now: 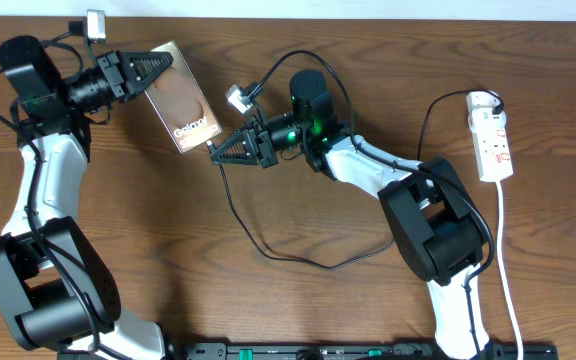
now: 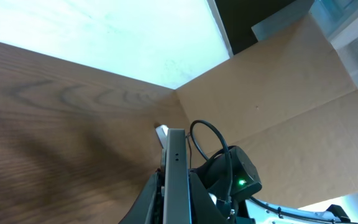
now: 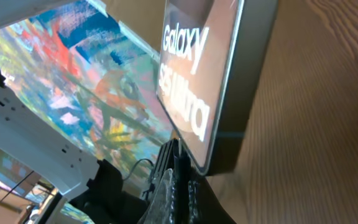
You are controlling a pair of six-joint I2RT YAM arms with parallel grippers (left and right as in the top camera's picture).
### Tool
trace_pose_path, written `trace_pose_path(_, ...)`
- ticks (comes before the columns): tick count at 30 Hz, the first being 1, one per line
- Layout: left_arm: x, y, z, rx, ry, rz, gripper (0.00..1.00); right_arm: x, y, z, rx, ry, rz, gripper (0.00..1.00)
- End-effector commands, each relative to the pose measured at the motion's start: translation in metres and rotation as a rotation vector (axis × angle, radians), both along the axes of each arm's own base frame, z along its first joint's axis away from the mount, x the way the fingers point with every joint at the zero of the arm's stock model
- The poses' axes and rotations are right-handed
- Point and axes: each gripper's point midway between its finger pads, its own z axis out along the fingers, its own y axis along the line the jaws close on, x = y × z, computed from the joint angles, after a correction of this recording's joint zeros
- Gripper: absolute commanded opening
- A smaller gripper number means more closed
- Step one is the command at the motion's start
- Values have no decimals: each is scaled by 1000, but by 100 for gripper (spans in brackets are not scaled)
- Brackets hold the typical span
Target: Plug charger to phone and switch on socket
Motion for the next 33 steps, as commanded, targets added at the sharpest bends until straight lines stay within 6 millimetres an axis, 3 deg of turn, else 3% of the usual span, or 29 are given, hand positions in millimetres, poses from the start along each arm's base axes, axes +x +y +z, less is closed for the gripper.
trace_pose_path(1,-1,-1,2,-2,-5,-9,7,-5,0,4,10,-8,31,1)
trace_pose_path(33,-2,-13,2,-11,10,-35,7,-12,2,4,14,-13,56,1)
